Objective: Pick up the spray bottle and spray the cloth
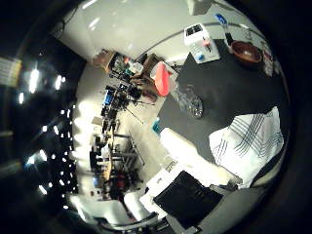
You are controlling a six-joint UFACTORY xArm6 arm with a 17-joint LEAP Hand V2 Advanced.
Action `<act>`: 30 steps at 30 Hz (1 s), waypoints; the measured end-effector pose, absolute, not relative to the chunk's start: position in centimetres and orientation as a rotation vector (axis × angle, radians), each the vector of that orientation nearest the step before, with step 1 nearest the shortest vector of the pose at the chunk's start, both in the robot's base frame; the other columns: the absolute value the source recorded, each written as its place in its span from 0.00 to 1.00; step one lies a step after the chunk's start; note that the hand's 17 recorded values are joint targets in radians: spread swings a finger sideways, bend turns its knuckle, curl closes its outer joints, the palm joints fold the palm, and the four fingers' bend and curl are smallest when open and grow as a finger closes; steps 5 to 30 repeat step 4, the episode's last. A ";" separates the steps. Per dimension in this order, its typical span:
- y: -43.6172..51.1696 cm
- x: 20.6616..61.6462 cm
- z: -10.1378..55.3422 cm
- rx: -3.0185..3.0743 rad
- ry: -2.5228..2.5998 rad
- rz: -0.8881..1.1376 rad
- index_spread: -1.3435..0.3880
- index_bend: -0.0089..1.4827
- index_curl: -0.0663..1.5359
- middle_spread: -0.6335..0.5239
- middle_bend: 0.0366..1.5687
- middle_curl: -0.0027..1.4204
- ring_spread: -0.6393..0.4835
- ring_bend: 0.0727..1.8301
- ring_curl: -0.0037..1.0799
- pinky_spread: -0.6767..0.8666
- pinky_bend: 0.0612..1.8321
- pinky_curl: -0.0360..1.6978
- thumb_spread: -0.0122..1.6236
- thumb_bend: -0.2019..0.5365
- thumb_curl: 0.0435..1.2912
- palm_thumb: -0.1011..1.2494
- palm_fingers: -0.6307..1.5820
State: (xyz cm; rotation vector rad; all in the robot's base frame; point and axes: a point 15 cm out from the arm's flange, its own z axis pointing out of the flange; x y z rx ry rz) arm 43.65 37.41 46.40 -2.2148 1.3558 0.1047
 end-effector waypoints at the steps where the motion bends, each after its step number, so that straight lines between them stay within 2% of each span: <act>1: 37.0 43.8 46.8 -2.206 1.358 0.097 0.60 0.14 0.28 0.63 0.10 0.21 0.83 0.20 0.14 0.88 0.53 0.08 0.62 0.24 0.36 0.48 0.44; 30: 35.8 44.2 48.2 -2.177 1.364 0.073 0.60 0.13 0.27 0.63 0.10 0.21 0.83 0.19 0.14 0.88 0.54 0.08 0.62 0.24 0.36 0.48 0.44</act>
